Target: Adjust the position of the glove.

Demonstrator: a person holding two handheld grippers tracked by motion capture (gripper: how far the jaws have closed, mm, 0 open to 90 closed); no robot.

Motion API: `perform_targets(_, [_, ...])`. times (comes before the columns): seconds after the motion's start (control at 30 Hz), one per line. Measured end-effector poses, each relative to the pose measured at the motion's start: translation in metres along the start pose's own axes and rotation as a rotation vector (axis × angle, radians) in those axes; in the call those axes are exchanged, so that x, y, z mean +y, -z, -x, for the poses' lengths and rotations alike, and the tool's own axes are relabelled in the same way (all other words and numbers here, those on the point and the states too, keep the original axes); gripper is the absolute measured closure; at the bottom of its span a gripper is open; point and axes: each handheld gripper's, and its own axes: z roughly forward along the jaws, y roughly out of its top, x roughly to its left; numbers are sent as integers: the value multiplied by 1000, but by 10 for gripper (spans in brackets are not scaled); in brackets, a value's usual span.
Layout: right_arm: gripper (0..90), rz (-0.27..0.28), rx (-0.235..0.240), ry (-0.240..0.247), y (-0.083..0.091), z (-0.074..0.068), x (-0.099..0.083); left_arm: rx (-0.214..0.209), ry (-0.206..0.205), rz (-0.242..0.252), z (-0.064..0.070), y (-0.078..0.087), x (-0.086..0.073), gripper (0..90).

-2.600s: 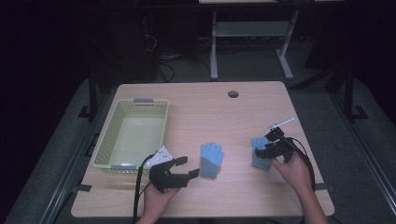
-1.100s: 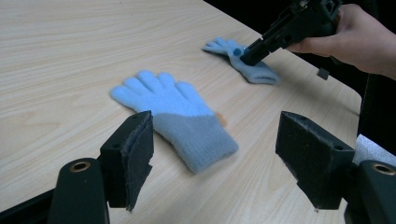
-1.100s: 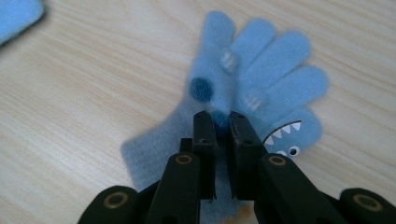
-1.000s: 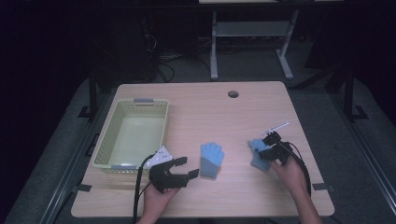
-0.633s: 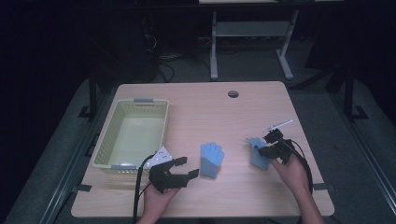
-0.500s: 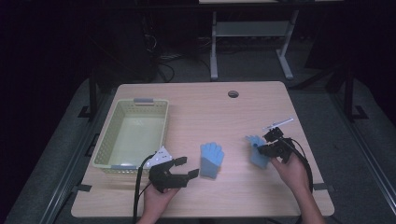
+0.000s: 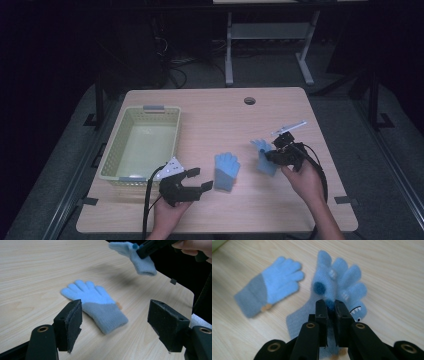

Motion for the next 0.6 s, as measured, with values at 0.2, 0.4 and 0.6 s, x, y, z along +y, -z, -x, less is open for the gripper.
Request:
perform_targets(0.2, [828,5,27,41,-4,-19,11,5,1,3,0,1,1,274])
perform_targets(0.4, [827,4,61,65,-13,-35,17,5,7,5,-1,2,1,274])
perform_targets(0.6, [827,13,100,69,-21,-49,22,8,9,11,-1,3,1,274])
